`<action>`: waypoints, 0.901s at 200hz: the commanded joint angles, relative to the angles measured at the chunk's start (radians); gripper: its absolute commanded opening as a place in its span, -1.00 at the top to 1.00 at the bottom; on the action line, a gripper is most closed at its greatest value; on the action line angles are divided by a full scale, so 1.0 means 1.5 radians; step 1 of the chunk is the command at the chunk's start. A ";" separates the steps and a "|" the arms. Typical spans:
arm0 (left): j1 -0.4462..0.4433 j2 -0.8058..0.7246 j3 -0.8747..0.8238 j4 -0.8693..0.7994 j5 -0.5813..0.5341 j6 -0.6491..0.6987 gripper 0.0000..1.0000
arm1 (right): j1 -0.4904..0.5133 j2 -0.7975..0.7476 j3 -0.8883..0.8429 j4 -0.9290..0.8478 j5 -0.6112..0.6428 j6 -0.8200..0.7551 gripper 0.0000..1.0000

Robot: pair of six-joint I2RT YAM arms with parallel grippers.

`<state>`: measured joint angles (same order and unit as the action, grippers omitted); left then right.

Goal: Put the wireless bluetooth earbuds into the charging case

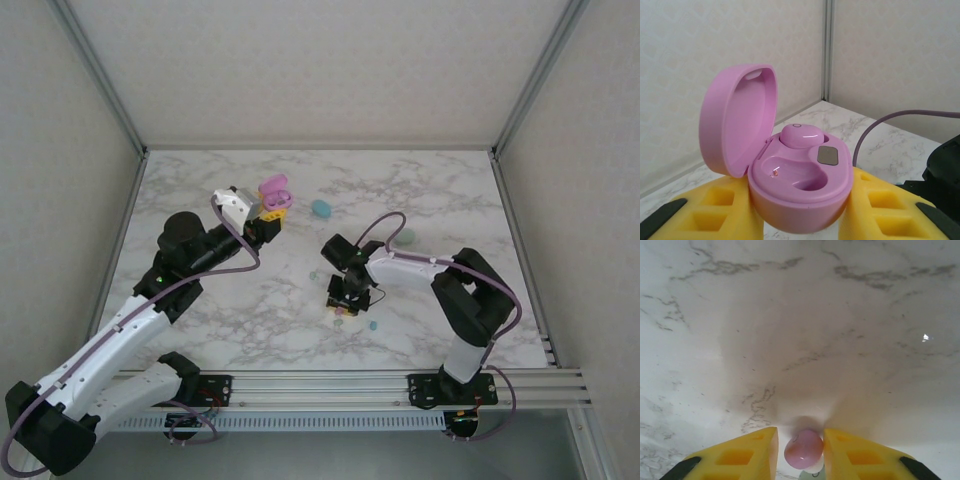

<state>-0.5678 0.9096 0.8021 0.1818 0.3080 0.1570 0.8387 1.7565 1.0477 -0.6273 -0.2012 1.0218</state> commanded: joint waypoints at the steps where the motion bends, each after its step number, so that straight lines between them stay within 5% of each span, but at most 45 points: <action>1: -0.003 -0.005 0.016 0.008 0.001 0.000 0.42 | 0.011 0.021 0.039 -0.055 0.031 -0.041 0.42; 180: -0.003 -0.026 0.004 0.005 -0.018 0.000 0.43 | 0.064 0.130 0.177 -0.220 0.124 -0.174 0.44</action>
<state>-0.5678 0.8948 0.8021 0.1814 0.2996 0.1570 0.9237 1.9289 1.2896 -0.8948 -0.0586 0.7986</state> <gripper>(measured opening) 0.347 0.285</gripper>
